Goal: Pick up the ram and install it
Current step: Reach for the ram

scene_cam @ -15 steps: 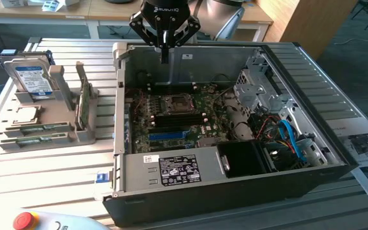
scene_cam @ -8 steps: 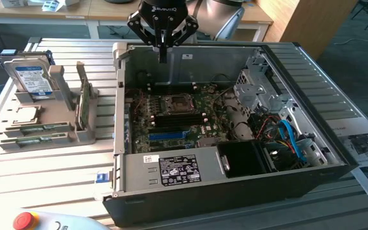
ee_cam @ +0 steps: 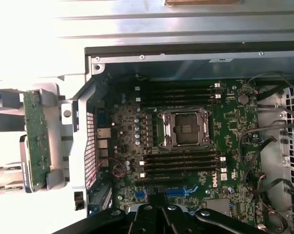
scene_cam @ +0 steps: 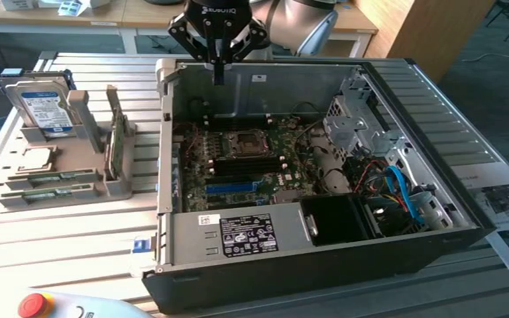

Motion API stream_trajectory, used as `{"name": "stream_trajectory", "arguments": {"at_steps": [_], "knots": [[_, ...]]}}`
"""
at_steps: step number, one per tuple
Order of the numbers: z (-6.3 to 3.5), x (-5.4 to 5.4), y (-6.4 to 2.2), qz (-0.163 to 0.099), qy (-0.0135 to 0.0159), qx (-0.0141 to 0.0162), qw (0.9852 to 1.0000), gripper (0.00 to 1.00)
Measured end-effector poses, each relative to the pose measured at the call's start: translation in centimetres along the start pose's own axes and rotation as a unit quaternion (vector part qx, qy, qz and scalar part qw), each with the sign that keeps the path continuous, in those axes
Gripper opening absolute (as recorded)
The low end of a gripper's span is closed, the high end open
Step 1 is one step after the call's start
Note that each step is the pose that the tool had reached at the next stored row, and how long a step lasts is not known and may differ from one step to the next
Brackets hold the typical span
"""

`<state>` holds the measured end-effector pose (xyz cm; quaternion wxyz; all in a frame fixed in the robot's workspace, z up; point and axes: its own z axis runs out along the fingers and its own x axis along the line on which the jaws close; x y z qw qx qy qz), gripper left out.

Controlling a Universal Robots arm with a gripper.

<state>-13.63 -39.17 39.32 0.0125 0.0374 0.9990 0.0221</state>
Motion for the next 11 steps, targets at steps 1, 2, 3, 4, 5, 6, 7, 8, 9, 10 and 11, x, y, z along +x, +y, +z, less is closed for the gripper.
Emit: {"name": "stream_trajectory", "arguments": {"at_steps": [1, 2, 3, 4, 5, 6, 7, 8, 9, 10, 11], "knots": [[0.0, 0.2, 0.05, 0.0, 0.0, 0.0, 1.0, 0.1], [0.0, 0.3, 0.1, 0.0, 0.0, 0.0, 1.0, 0.1], [0.0, 0.5, 0.15, 0.0, 0.0, -0.0001, 1.0, 0.1], [0.0, 0.6, 0.19, 0.0, 0.0, 0.0, 1.0, 0.1], [0.0, 0.8, 0.22, 0.0, 0.0, 0.0, 1.0, 0.1], [0.0, 1.0, 0.25, 0.0, 0.0, -0.0001, 1.0, 0.1], [-0.01, 1.2, 0.28, 0.0, 0.0, 0.0, 1.0, 0.1], [-0.01, 1.4, 0.34, 0.0, 0.0, 0.0, 1.0, 0.1], [-0.01, 1.6, 0.37, 0.0, 0.0, 0.0, 1.0, 0.1], [-0.01, 1.8, 0.41, 0.0, 0.0, 0.0, 1.0, 0.1], [-0.01, 2.0, 0.45, 0.0, 0.0, 0.0, 1.0, 0.1]]}}
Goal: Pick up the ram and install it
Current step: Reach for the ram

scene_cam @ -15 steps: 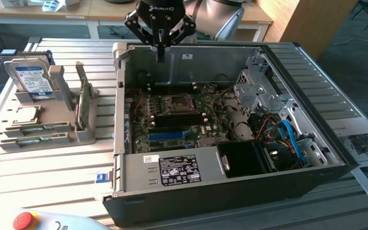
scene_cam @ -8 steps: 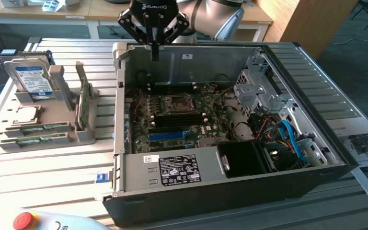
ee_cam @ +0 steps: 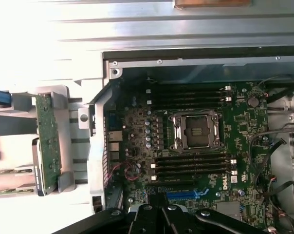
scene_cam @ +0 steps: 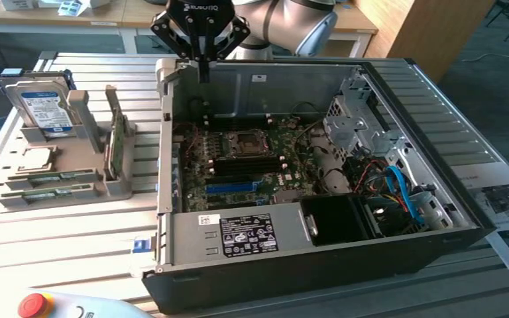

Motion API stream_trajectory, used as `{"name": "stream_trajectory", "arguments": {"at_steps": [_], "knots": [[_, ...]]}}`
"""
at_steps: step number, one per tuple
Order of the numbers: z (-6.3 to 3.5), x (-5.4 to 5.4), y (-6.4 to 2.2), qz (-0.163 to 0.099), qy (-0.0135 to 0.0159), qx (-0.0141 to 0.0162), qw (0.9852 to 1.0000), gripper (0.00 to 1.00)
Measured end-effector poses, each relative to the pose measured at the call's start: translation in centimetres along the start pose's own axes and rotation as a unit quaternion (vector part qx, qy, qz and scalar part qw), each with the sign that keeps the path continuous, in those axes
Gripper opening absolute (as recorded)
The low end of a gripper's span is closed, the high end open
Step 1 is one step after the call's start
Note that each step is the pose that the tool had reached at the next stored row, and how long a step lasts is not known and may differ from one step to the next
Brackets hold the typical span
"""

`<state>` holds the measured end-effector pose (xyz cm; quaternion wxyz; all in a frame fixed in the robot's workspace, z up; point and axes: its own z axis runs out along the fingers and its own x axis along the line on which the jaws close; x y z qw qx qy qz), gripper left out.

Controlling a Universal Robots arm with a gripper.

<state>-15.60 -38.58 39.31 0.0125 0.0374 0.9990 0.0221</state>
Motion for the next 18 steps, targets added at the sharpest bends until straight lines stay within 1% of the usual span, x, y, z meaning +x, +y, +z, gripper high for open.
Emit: {"name": "stream_trajectory", "arguments": {"at_steps": [18], "knots": [[-0.03, 4.0, 0.95, 0.0, 0.0, 0.0, 1.0, 0.1]]}}
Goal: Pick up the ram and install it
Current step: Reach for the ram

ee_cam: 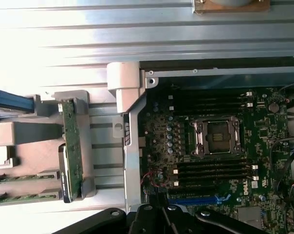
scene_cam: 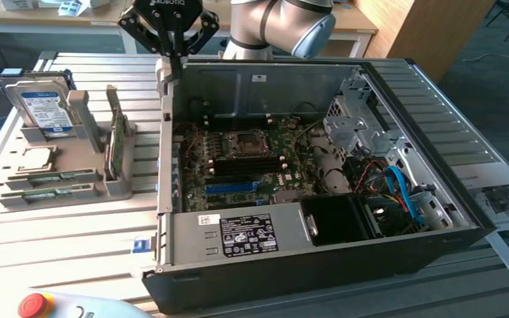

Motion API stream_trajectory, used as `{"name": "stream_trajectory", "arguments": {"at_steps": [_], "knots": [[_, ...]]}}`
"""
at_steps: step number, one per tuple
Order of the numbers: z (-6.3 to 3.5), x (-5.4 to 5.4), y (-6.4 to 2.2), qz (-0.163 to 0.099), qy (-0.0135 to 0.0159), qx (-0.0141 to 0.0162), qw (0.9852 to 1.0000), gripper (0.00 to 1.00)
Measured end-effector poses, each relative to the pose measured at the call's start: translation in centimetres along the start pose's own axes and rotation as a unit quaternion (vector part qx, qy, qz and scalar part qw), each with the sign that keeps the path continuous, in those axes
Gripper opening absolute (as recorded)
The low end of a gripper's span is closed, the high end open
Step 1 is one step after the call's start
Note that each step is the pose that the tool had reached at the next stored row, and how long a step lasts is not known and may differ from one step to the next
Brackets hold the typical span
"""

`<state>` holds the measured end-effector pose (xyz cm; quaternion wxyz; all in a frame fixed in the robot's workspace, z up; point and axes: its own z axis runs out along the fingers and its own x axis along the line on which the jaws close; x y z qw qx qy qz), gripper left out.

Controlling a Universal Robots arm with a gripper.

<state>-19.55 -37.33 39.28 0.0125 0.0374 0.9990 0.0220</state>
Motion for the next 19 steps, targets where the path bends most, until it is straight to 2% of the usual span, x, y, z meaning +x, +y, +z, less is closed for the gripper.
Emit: {"name": "stream_trajectory", "arguments": {"at_steps": [9, 19], "knots": [[-0.01, 1.9, 0.52, 0.0, 0.0, 0.0001, 1.0, 0.1], [-0.05, 4.5, 0.83, 0.0, 0.0, 0.0001, 1.0, 0.1]]}}
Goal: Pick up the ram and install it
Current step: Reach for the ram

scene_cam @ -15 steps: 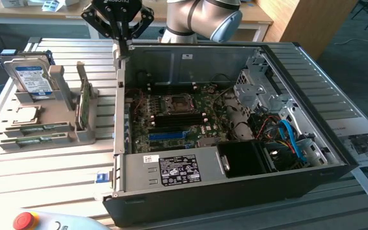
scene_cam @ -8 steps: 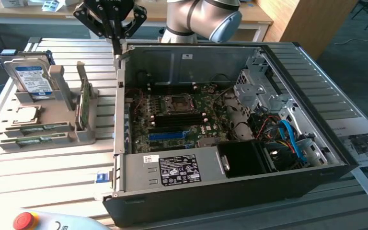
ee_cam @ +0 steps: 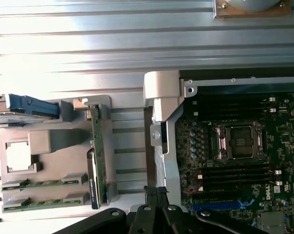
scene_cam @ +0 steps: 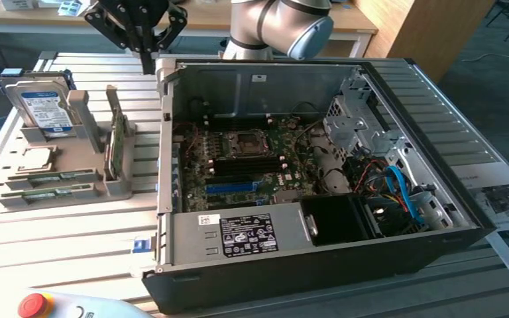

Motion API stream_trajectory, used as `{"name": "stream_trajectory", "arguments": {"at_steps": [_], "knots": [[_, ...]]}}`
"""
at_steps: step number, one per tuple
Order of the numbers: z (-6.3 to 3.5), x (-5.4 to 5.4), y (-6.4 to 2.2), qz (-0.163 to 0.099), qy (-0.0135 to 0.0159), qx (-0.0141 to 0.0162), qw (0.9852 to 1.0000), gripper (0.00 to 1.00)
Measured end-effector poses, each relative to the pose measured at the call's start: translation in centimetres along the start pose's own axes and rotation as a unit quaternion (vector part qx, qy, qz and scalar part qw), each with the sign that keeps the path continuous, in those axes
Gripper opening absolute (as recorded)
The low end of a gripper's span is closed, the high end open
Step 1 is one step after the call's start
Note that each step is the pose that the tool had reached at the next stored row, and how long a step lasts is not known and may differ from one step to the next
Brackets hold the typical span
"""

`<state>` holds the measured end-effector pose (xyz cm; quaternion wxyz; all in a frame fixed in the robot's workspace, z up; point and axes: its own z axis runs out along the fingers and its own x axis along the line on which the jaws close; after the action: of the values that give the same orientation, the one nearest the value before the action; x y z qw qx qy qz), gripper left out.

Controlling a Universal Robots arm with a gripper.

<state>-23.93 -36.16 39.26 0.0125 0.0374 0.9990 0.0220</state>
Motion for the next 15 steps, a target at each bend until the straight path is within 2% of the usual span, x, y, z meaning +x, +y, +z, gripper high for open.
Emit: {"name": "stream_trajectory", "arguments": {"at_steps": [15], "knots": [[-0.08, 4.3, 0.22, 0.0, 0.0, 0.0, 1.0, 0.1]]}}
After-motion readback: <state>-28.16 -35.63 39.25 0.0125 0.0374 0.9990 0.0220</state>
